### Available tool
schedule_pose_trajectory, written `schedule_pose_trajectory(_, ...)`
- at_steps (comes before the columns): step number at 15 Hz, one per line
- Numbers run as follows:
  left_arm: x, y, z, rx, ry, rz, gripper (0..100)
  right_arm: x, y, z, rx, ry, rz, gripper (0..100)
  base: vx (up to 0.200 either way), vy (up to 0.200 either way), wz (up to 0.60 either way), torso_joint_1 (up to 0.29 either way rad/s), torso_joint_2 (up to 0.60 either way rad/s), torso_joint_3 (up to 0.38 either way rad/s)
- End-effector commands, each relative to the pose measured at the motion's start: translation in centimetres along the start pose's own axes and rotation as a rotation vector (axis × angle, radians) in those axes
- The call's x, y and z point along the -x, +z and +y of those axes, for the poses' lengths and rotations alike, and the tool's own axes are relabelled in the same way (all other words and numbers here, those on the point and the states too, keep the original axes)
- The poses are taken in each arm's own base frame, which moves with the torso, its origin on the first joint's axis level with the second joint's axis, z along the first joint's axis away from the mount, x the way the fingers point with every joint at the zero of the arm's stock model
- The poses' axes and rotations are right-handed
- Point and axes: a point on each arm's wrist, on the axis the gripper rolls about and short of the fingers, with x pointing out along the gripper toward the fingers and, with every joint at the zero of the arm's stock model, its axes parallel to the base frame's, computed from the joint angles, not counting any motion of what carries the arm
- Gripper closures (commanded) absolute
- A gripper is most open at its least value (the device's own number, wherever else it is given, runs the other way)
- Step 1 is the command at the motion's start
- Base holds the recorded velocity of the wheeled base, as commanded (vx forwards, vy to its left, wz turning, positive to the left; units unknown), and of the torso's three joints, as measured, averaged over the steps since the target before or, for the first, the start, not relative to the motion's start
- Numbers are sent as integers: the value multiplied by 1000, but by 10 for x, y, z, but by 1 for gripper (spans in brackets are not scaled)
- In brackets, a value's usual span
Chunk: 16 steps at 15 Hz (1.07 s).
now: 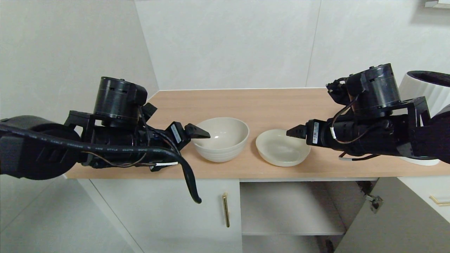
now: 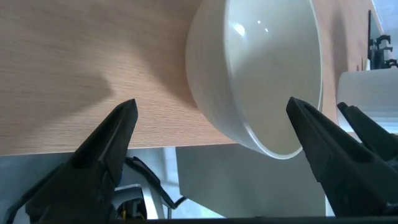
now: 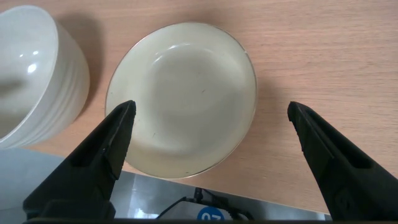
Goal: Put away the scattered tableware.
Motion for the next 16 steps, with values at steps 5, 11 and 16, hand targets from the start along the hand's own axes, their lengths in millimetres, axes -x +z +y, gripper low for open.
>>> schedule_pose_trajectory(5, 0, 0, 0, -2, 12, -12, 100, 0, 0, 0, 1, 2, 1, 0, 0, 0, 0, 0, 0, 0)
schedule_pose_trajectory(11, 2, 0, -1, -4, 6, -19, 100, 0, 0, 0, 2, -2, 3, 0, 0, 0, 0, 0, 0, 0)
schedule_pose_trajectory(16, 4, 1, -2, -4, 3, -23, 100, -19, -9, -3, 63, -114, 10, 0, 0, 0, 0, 0, 0, 0)
